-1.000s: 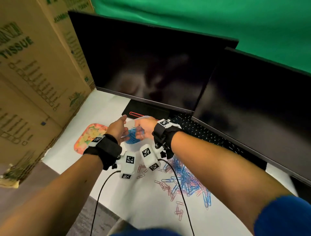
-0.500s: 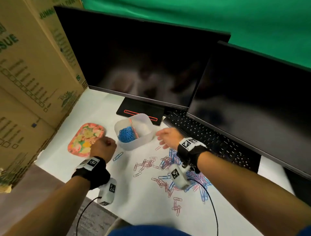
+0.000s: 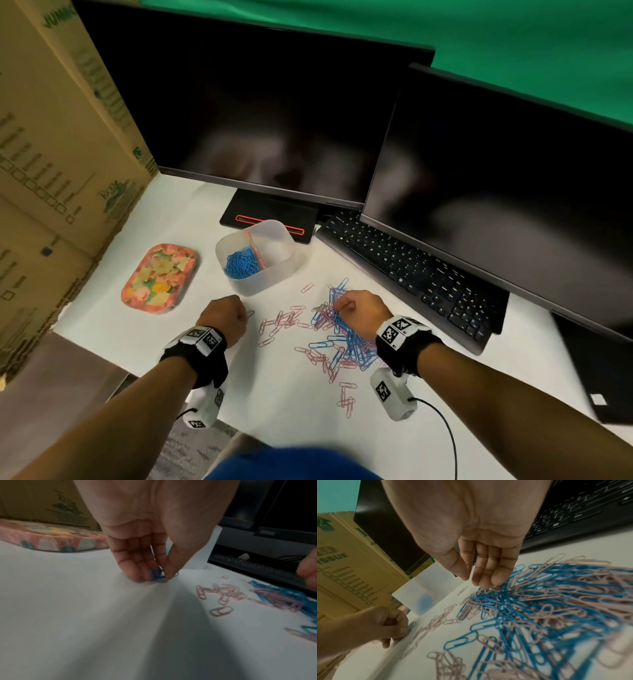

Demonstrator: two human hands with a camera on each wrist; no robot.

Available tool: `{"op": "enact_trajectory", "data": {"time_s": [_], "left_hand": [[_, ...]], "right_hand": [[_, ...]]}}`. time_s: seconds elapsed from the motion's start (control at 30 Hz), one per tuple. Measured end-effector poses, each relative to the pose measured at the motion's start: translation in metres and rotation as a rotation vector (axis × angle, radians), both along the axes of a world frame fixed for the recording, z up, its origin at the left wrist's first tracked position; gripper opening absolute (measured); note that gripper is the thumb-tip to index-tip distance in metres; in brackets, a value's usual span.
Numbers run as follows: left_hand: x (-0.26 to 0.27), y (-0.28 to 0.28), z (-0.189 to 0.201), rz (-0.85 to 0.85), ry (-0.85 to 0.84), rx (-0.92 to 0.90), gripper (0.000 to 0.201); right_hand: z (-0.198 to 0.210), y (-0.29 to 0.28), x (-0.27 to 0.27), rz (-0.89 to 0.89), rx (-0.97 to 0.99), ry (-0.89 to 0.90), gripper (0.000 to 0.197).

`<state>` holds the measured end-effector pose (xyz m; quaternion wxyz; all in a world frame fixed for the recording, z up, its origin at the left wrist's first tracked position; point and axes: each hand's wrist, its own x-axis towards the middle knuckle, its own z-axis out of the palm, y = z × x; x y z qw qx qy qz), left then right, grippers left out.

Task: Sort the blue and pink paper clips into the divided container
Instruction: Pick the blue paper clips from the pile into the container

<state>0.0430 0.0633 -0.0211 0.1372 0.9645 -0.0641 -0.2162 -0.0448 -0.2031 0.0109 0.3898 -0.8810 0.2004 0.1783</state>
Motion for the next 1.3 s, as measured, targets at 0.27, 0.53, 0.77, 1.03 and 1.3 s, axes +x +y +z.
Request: {"op": "enact_trajectory", "data": {"time_s": [0.27, 0.53, 0.77, 1.03, 1.3], "left_hand": [[-0.022, -0.042, 0.008, 0.093, 0.232, -0.504, 0.033], [-0.025, -0.070, 0.007, 0.158, 0.239, -0.517, 0.013], [-0.027, -0.100, -0.005, -0.021, 0.118, -0.230, 0.009], [-0.025, -0.114, -0.010, -0.111, 0.078, -0.132, 0.014], [-0.019, -0.102, -0.007, -0.223, 0.103, -0.011, 0.023]], "right_hand": [[-0.010, 0.022, -0.028, 0.497, -0.275, -0.029, 0.028], [-0.025, 0.056, -0.024, 0.671, -0.408, -0.020, 0.040], [-0.027, 0.052, -0.031, 0.585, -0.430, 0.063, 0.039], [-0.021, 0.007, -0.049, 0.245, -0.217, -0.171, 0.016], [-0.003, -0.036, -0.017, -0.121, -0.074, -0.082, 0.023]]}}
